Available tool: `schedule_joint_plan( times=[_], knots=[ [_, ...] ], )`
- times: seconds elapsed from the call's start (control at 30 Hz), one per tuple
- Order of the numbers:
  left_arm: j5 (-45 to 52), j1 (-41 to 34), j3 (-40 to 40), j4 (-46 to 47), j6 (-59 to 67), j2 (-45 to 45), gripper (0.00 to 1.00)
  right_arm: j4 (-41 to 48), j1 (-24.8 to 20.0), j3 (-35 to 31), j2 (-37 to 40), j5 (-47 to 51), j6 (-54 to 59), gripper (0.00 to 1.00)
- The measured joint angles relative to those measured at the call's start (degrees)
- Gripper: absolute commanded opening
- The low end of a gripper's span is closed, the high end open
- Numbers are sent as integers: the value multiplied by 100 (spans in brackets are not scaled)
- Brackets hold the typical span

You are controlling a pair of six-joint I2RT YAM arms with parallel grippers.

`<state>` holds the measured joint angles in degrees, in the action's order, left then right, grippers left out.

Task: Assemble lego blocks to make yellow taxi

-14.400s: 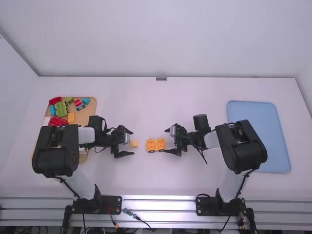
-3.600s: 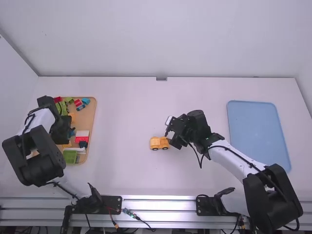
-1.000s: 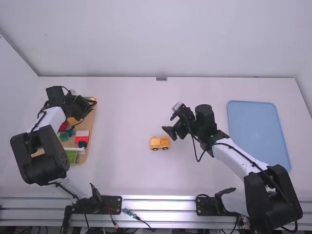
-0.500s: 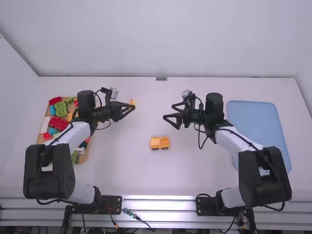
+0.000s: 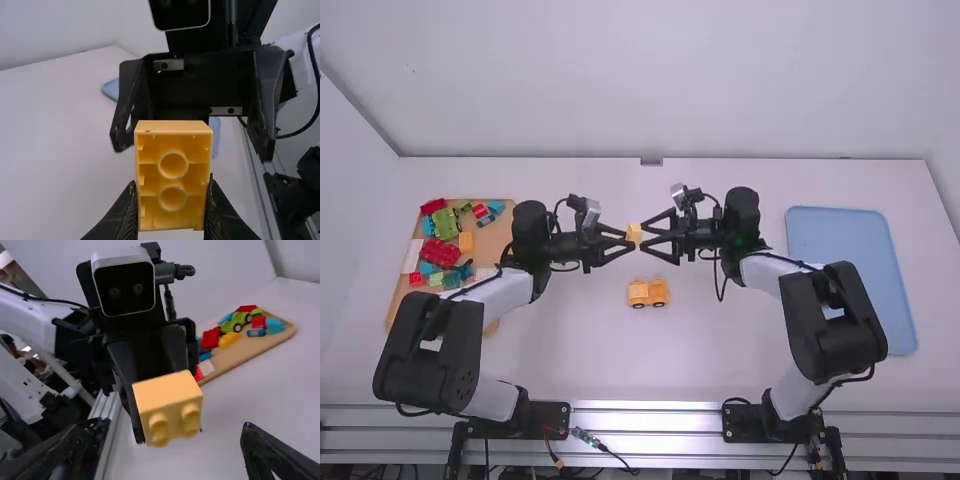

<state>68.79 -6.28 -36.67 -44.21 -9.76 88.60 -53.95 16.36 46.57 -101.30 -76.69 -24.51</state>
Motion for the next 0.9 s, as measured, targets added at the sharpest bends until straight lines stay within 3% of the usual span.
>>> schedule_joint_plan(
  times=[0.2, 0.5, 0.7, 0.77, 0.8, 0.87, 0.9],
  knots=[
    [111, -26, 267, -898, -782, 0, 1, -258, 142, -2, 0, -92, -157, 55],
    [216, -26, 422, -931, -1084, -2, 1, -396, 245, 0, -7, -61, -214, 46],
    [326, -24, 433, -933, -1104, -33, 2, -398, 243, -2, -7, -15, -249, 22],
    [323, -24, 448, -935, -1106, -37, 2, -393, 243, 0, -7, -28, -260, 20],
    [323, -24, 452, -938, -1104, -37, 10, -393, 243, -2, -7, -31, -264, 16],
    [321, -24, 455, -944, -1115, -39, 48, -393, 238, -2, -7, -24, -267, 14],
    [323, -26, 452, -953, -1099, -37, 56, -396, 238, -2, -7, -15, -254, 14]
  ],
)
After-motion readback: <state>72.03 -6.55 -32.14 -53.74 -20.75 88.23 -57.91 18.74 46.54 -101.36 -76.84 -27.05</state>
